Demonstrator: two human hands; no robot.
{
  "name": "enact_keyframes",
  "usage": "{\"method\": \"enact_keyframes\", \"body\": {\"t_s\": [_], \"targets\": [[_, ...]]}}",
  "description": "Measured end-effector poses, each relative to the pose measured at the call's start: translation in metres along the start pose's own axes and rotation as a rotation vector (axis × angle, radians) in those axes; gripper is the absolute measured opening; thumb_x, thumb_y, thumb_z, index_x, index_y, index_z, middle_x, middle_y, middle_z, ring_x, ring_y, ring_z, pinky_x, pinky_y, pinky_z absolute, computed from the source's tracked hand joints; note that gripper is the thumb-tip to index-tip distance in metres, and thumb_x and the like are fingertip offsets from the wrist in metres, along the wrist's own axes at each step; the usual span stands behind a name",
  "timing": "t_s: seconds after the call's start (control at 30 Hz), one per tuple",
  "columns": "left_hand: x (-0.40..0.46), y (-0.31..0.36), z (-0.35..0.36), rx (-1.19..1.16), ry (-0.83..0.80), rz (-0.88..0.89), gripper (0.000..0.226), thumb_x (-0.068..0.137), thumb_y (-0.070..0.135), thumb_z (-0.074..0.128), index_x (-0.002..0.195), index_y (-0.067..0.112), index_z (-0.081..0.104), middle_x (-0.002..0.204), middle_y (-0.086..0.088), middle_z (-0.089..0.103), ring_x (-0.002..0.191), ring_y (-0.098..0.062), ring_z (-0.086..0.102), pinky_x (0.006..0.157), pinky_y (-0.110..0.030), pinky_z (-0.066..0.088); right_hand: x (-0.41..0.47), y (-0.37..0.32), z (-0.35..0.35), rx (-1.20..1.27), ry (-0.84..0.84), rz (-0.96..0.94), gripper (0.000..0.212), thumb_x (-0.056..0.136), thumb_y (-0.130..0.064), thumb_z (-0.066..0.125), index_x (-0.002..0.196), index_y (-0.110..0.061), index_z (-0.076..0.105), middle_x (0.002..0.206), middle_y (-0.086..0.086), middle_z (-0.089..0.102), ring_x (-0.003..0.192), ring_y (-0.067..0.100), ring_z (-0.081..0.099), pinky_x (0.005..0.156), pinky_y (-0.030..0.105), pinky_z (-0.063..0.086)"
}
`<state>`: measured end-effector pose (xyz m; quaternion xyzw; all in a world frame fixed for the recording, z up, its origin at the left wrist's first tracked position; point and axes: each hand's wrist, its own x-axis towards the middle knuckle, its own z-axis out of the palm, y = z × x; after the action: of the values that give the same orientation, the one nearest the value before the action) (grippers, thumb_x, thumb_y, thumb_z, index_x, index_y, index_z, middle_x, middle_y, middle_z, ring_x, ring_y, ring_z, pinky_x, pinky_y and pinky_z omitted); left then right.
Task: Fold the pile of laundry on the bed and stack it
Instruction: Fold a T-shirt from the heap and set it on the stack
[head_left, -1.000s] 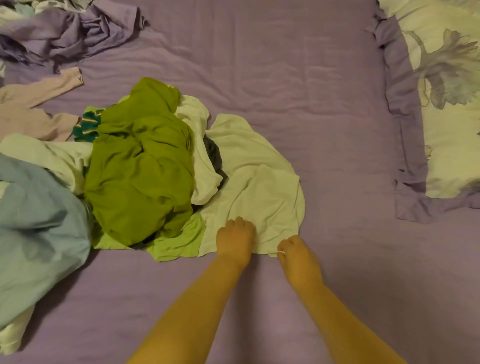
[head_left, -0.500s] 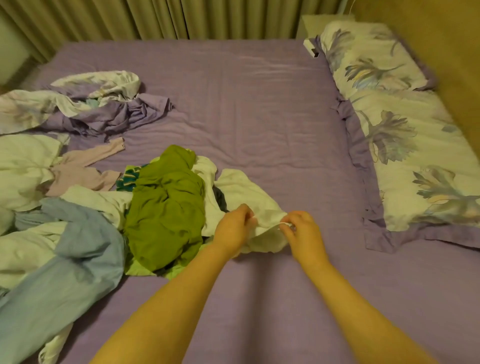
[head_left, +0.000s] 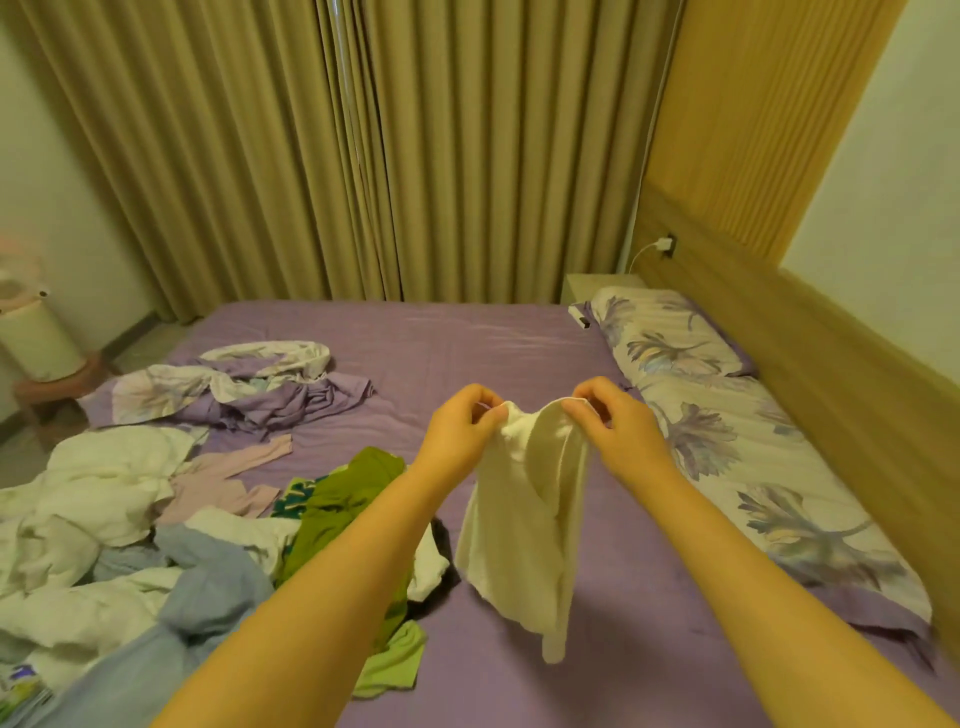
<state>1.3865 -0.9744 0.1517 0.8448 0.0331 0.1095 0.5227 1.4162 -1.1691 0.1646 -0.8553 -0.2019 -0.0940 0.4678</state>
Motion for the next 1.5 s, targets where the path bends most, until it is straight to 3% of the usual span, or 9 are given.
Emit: {"method": "enact_keyframes", "body": {"t_s": [0.13,0.3,0.4,0.6,0.8,1.0,1.1,1.33,1.5], "targets": [[-0.008,0.035,-0.014,-0.082,0.024,0.044,0.011,0.091,0.023,0.062,0.08,0.024,0.061,0.076,-0.005,0.063,0.066,-0.015,0.053,0.062,-0.035,0.048,0.002,-0.036,-0.021,0.02,0.035,-0.055,0.012,0.092,-0.031,0.06,0.083,-0.022,0.06,0.068,-0.008,0.055,0.064,0.003,0.049,0.059,0.015,0.038],[-0.02,0.065,-0.016,-0.204,0.025,0.058,0.01,0.09,0.022,0.063,0.08,0.025,0.064,0.07,0.007,0.059,0.061,-0.006,0.051,0.056,-0.021,0.043,-0.005,-0.058,-0.034,0.153,-0.022,-0.027,0.009,0.089,-0.024,0.064,0.097,-0.021,0.064,0.093,-0.01,0.064,0.088,-0.004,0.056,0.074,0.003,0.039],[-0.027,0.081,-0.014,-0.251,-0.028,0.082,0.008,0.09,0.019,0.063,0.083,0.023,0.065,0.074,0.0,0.062,0.067,-0.013,0.055,0.063,-0.028,0.046,-0.012,-0.062,-0.038,0.237,-0.176,0.043,0.03,0.088,-0.025,0.066,0.116,-0.021,0.06,0.105,-0.004,0.065,0.099,0.004,0.059,0.087,0.018,0.046],[-0.048,0.079,-0.005,-0.271,0.002,0.056,0.011,0.091,0.02,0.062,0.082,0.018,0.068,0.071,0.002,0.064,0.069,-0.014,0.06,0.065,-0.028,0.052,-0.025,-0.063,-0.038,0.175,-0.081,-0.033,0.008,0.089,-0.026,0.065,0.085,-0.02,0.069,0.08,-0.008,0.068,0.075,0.005,0.06,0.071,0.017,0.045],[-0.079,0.055,-0.01,-0.235,-0.176,-0.032,0.051,0.08,0.063,0.06,0.1,0.017,0.069,0.094,0.006,0.073,0.088,-0.005,0.067,0.076,-0.017,0.052,-0.03,-0.073,-0.032,0.235,-0.094,-0.058,0.016,0.093,-0.022,0.059,0.082,-0.015,0.068,0.077,-0.004,0.066,0.072,0.008,0.057,0.069,0.024,0.046],[-0.091,0.042,-0.005,-0.025,-0.092,-0.044,0.013,0.082,0.005,0.06,0.087,0.017,0.06,0.085,-0.008,0.066,0.076,-0.02,0.059,0.072,-0.041,0.049,-0.028,-0.08,-0.029,0.356,-0.082,-0.049,0.024,0.095,-0.021,0.056,0.08,-0.006,0.066,0.071,-0.001,0.058,0.066,0.01,0.047,0.063,0.028,0.039],[-0.091,0.046,-0.019,0.065,0.047,0.019,0.02,0.092,0.015,0.053,0.073,0.02,0.06,0.061,0.004,0.049,0.056,-0.01,0.041,0.057,-0.029,0.035,-0.026,-0.075,-0.035,0.361,-0.054,-0.03,0.026,0.095,-0.024,0.055,0.083,-0.004,0.065,0.073,0.002,0.055,0.068,0.01,0.045,0.062,0.023,0.037],[-0.075,0.069,-0.077,0.284,0.092,0.165,0.032,0.099,0.025,0.05,0.129,0.022,0.06,0.129,0.006,0.061,0.119,-0.009,0.053,0.098,-0.031,0.045,-0.023,-0.078,-0.043,0.221,-0.02,-0.06,0.023,0.095,-0.025,0.056,0.079,-0.01,0.064,0.071,0.007,0.056,0.069,0.015,0.046,0.064,0.029,0.037],[-0.071,0.083,-0.1,0.023,0.034,0.103,0.02,0.099,0.024,0.046,0.099,0.031,0.065,0.101,0.012,0.065,0.098,-0.012,0.059,0.074,-0.025,0.049,-0.025,-0.102,-0.038,0.156,0.049,-0.08,0.018,0.092,-0.025,0.06,0.084,-0.01,0.069,0.082,0.01,0.067,0.073,0.011,0.053,0.064,0.024,0.04]]}}
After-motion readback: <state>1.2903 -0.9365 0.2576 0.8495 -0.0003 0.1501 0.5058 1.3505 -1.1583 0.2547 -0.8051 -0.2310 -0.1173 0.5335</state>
